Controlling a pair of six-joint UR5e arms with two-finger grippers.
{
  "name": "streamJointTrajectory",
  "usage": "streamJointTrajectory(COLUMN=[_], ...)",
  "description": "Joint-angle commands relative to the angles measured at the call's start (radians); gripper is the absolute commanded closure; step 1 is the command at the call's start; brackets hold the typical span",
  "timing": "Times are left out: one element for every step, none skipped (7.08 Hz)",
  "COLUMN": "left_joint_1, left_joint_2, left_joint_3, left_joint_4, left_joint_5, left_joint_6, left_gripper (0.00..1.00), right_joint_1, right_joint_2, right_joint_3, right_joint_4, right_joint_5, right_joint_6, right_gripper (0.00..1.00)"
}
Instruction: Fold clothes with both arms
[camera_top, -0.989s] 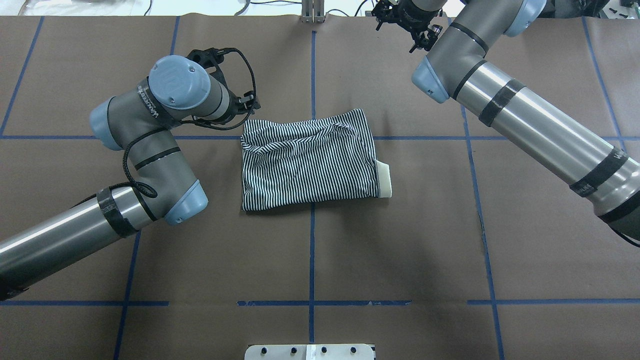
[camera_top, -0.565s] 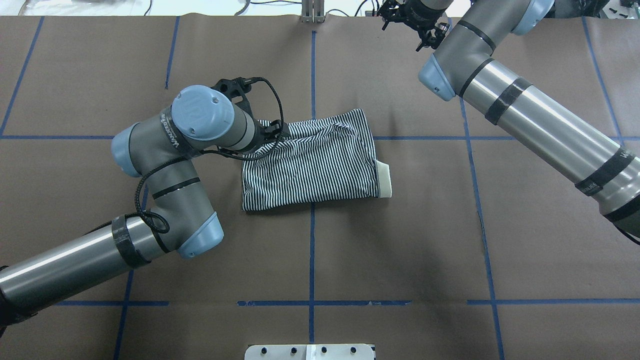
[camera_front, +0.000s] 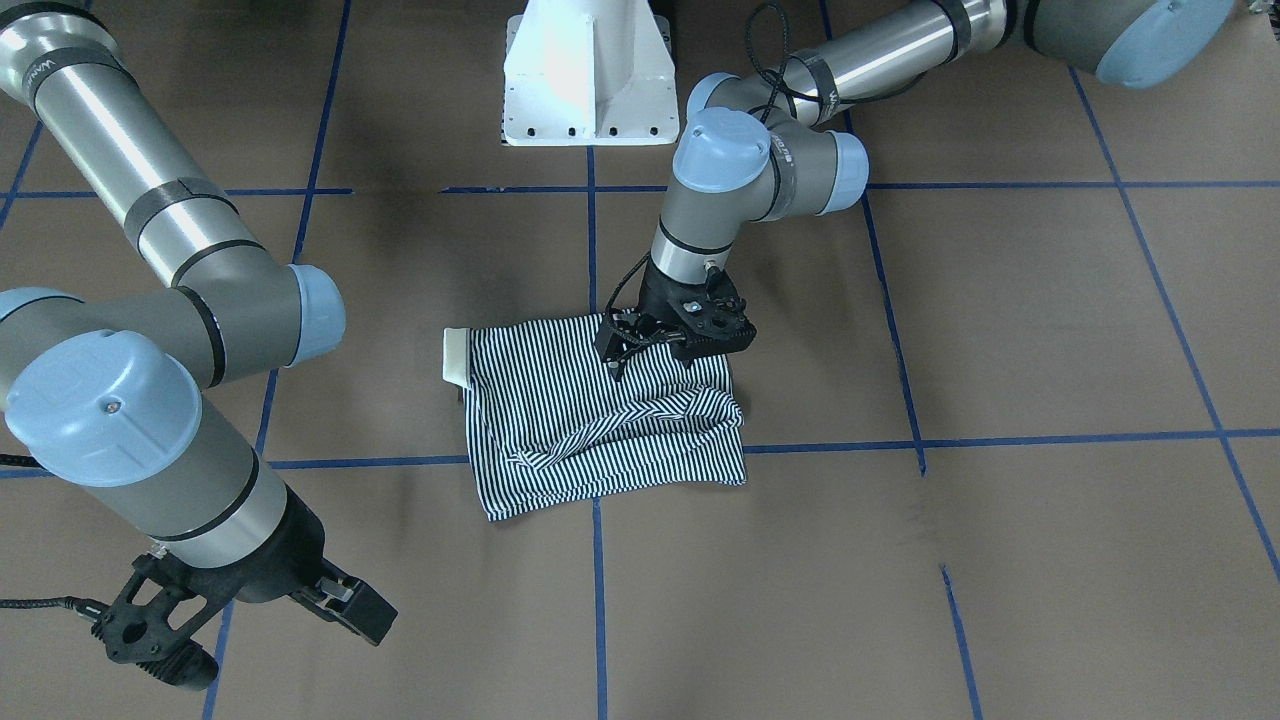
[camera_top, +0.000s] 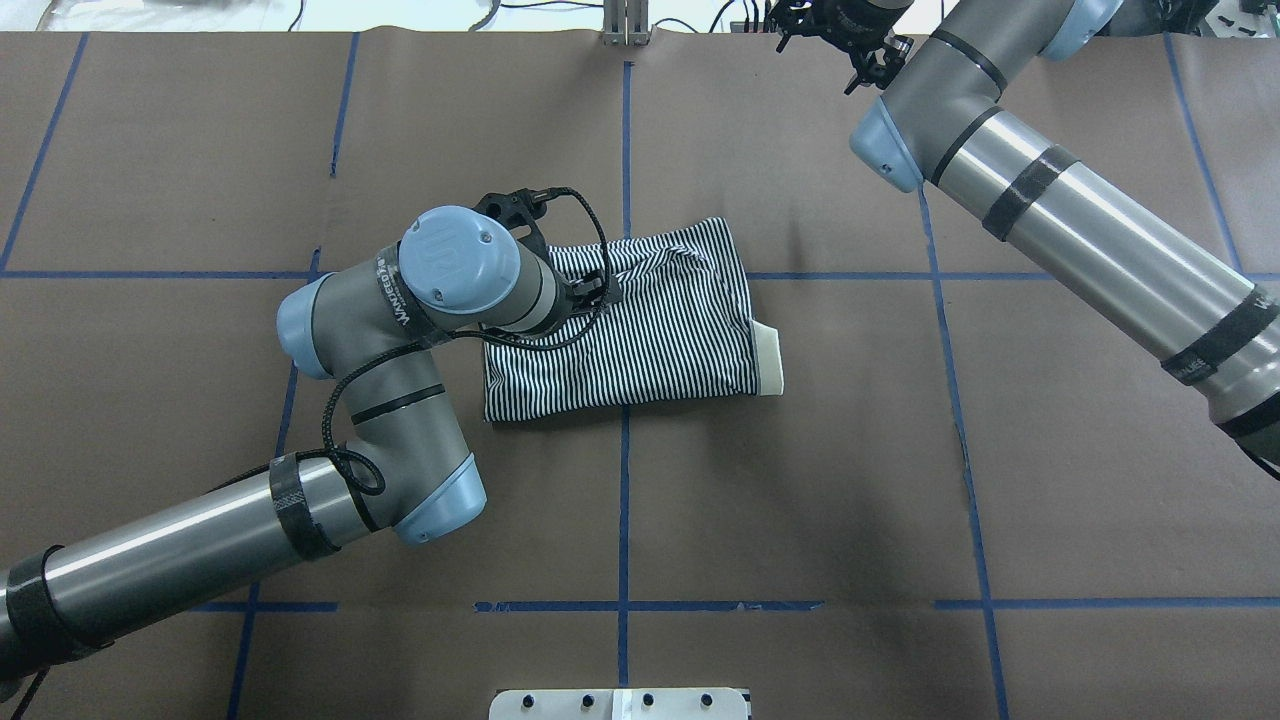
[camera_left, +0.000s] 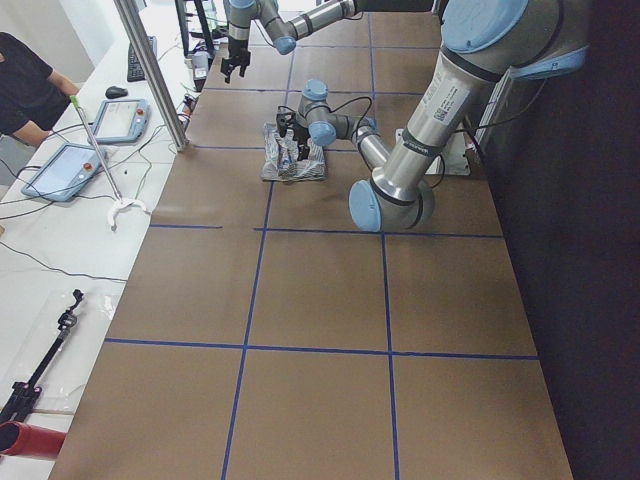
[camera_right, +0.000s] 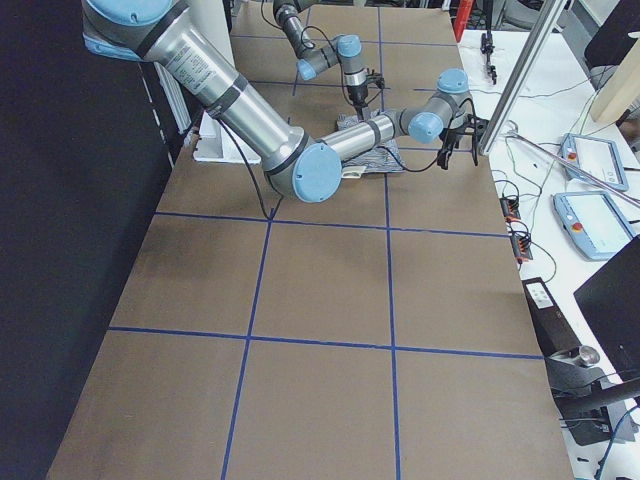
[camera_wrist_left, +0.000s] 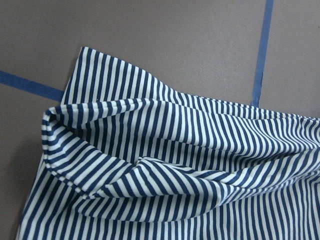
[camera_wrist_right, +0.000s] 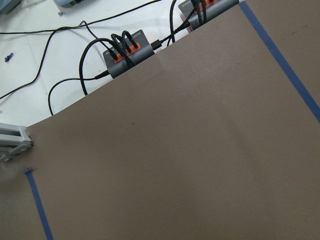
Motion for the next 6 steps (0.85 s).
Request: streamJointTrajectory(left_joint_1=[-0.019,-0.035,-0.063,-0.103,-0.144,-0.175], left_joint_2=[-0.017,-0.023,-0.055,-0.104,-0.144,-0.149], left_joint_3=[0.107,0.117,0.138,0.210,0.335,0.418], left_joint_4=[-0.118,-0.120,-0.121,-0.153,-0.249,-0.318], left_joint_5=[0.006,0.006,0.006,0.005,0.006,0.008], left_joint_6=[0.005,0.010,0.027,0.042,0.092,0.149], left_gripper=[0.01,0.01,0.01,0.01,0.01,0.01], right_joint_1=[0.005,0.006,0.011,0.013,0.013,0.011], right_joint_2=[-0.008,-0.008,-0.008,-0.008,-0.013,-0.016], right_joint_3=[0.000,0.000,0.000,0.000,0.000,0.008], right_joint_4=[0.002,0.000,0.000,0.002,0.002,0.002], right_joint_5=[0.002,0.005,0.005,0.005,0.005,0.005], right_joint_6=[-0.003,-0.015,-0.018,-0.034,-0.037,-0.037], right_gripper=[0.00,0.00,0.00,0.00,0.00,0.00])
